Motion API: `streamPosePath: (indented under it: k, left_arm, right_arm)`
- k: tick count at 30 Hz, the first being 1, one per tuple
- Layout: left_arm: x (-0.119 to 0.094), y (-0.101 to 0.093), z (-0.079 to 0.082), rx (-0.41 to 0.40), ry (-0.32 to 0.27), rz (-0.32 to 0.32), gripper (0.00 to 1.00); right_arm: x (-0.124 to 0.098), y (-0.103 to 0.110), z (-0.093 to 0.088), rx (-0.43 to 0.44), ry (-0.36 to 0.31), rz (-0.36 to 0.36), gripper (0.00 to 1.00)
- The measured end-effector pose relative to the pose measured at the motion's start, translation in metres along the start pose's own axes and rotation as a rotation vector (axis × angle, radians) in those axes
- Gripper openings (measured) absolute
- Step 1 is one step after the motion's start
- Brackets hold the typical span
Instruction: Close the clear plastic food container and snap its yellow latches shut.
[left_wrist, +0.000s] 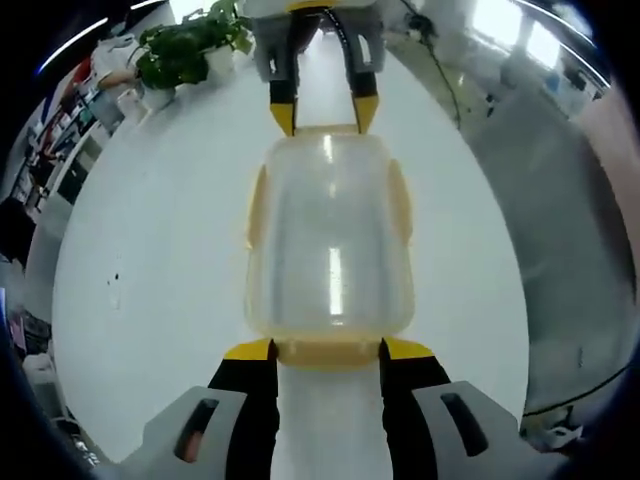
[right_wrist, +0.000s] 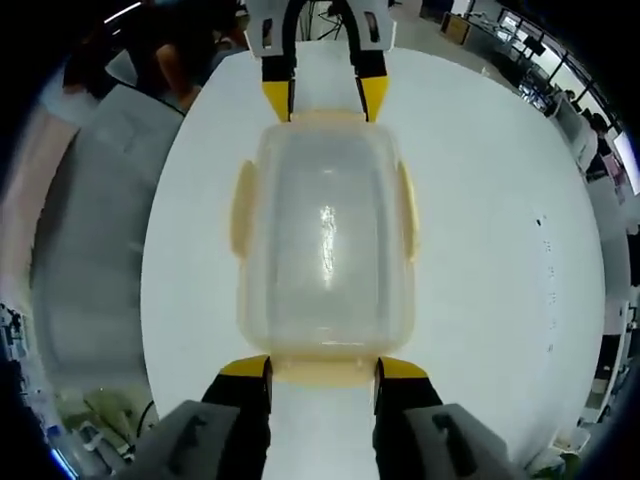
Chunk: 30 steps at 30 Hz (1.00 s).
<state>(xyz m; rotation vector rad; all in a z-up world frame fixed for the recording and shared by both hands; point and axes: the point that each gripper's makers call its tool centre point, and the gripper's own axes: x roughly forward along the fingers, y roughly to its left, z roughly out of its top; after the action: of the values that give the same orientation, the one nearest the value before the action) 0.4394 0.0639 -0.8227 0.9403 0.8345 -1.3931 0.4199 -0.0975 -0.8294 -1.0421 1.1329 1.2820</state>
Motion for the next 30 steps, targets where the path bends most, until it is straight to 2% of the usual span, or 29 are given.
streamPosePath:
  k: [5,12,15,17,20,25,30]
  left_arm:
    - [0.001,-0.001,-0.001,0.0,0.01,0.003,0.37]
    - [0.001,-0.004,0.0,-0.027,-0.012,-0.003,0.38]
    - [0.001,-0.004,-0.002,-0.045,-0.026,0.003,0.43]
    - [0.001,-0.003,-0.007,-0.035,-0.005,0.015,0.47]
    - [-0.001,-0.002,-0.012,-0.025,0.011,0.02,0.45]
    - [-0.012,0.003,-0.006,-0.052,-0.03,0.042,0.45]
    - [-0.02,0.01,-0.001,-0.051,-0.046,0.079,0.45]
  right_arm:
    - [0.001,0.0,0.001,0.012,-0.018,-0.003,0.38]
    - [0.002,0.0,-0.003,0.015,0.011,-0.009,0.39]
    - [0.003,0.0,-0.003,0.025,0.005,-0.015,0.4]
    - [0.002,0.001,-0.003,0.031,0.001,-0.017,0.41]
    - [0.001,0.003,-0.006,0.04,-0.001,-0.02,0.41]
    - [-0.008,-0.001,-0.007,0.045,-0.007,-0.04,0.41]
    - [-0.019,-0.008,-0.003,0.051,-0.026,-0.074,0.41]
